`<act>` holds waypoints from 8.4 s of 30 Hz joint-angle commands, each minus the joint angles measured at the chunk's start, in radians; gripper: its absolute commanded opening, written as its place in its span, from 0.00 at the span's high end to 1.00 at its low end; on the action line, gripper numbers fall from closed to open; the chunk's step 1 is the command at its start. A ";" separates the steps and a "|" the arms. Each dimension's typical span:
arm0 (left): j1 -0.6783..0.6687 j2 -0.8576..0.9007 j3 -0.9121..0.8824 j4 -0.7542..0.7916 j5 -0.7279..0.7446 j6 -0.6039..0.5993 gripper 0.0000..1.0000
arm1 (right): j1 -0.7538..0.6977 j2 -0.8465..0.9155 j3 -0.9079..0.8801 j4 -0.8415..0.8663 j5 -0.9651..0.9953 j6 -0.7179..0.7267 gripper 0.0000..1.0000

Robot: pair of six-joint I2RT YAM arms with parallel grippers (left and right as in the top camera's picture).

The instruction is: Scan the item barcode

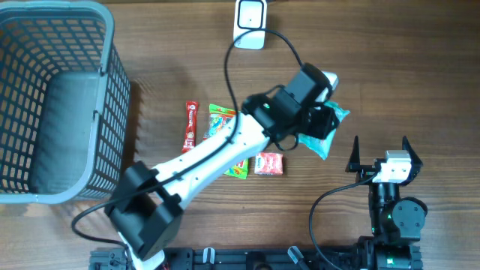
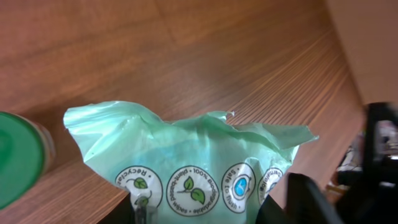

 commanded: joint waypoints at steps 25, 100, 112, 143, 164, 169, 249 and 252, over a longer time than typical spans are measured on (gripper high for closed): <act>-0.015 0.199 0.014 -0.115 -0.017 -0.155 0.00 | 0.003 -0.004 -0.001 0.003 -0.008 -0.011 0.00; 0.917 -1.671 -0.195 -0.048 -0.109 0.555 0.00 | 0.003 -0.004 -0.001 0.003 -0.008 -0.011 0.00; 0.825 -1.864 -0.201 -0.113 -0.098 0.555 0.00 | 0.003 -0.004 -0.001 0.003 -0.008 -0.011 0.00; 0.829 -1.860 -1.227 0.204 -0.210 0.465 0.00 | 0.003 -0.004 -0.001 0.003 -0.008 -0.011 0.00; 0.829 -1.860 -1.359 0.117 -0.301 0.508 0.00 | 0.003 -0.004 -0.001 0.003 -0.008 -0.011 0.00; 0.829 -1.860 -1.359 0.089 -0.337 0.507 0.00 | 0.003 -0.004 -0.001 0.003 -0.008 -0.011 0.00; 0.828 -1.864 -1.535 0.439 -0.328 0.576 0.00 | 0.005 1.259 1.065 -0.362 -0.891 0.745 0.00; 0.828 -1.864 -1.535 0.439 -0.328 0.576 0.00 | 0.134 1.266 1.131 -0.561 -0.511 0.692 0.01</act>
